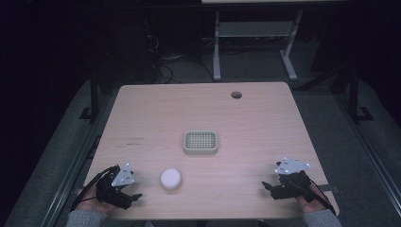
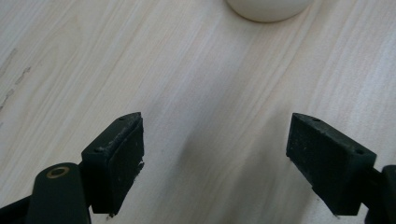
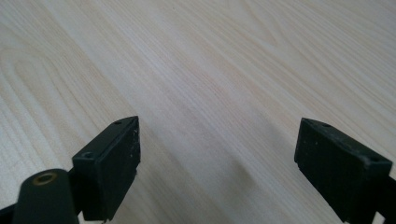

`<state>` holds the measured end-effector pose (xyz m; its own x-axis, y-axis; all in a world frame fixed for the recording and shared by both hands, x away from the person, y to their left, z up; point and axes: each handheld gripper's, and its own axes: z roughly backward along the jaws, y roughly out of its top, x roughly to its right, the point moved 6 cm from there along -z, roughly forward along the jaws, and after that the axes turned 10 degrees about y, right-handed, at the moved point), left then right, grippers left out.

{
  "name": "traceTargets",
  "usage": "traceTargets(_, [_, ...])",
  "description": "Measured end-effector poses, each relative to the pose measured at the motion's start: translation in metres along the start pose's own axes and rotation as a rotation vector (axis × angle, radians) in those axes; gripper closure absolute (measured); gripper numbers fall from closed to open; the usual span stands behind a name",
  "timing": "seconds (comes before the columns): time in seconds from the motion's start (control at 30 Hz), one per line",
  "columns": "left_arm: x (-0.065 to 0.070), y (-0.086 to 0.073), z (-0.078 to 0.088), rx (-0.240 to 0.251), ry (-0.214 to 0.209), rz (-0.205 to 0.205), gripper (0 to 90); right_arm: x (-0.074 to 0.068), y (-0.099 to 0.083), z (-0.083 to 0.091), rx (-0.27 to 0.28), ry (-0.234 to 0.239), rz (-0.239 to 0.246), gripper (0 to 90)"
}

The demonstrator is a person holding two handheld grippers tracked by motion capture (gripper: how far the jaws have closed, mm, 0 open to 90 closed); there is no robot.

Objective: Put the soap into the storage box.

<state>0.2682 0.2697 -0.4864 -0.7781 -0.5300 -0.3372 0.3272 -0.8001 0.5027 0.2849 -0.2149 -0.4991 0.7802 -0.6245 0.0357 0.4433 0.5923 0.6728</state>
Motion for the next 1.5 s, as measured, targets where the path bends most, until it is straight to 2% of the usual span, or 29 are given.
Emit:
traceTargets(0.3, [0.004, 0.008, 0.000, 0.013, -0.012, -0.012, 18.6, -0.001, -0.002, 0.001, -0.004, -0.002, 0.003, 13.9])
traceTargets(0.63, [0.004, 0.022, -0.001, 0.012, -0.021, -0.064, 18.6, 0.002, -0.003, 0.004, 0.010, -0.020, -0.015, 13.9])
traceTargets(0.8, [0.004, 0.031, -0.003, 0.011, -0.034, -0.087, 18.3, 0.003, -0.004, 0.004, -0.001, -0.018, -0.019, 13.9])
traceTargets(0.93, [0.005, 0.040, -0.007, -0.023, -0.053, -0.136, 18.3, 0.001, -0.003, 0.004, 0.003, -0.016, -0.017, 13.9])
traceTargets(1.3, [0.006, 0.064, -0.009, -0.057, -0.090, -0.236, 18.0, 0.000, -0.002, 0.003, 0.000, -0.012, -0.005, 13.9])
traceTargets(1.5, [0.006, 0.072, -0.012, -0.074, -0.113, -0.265, 18.0, 0.000, -0.002, 0.003, 0.002, -0.012, -0.004, 13.9])
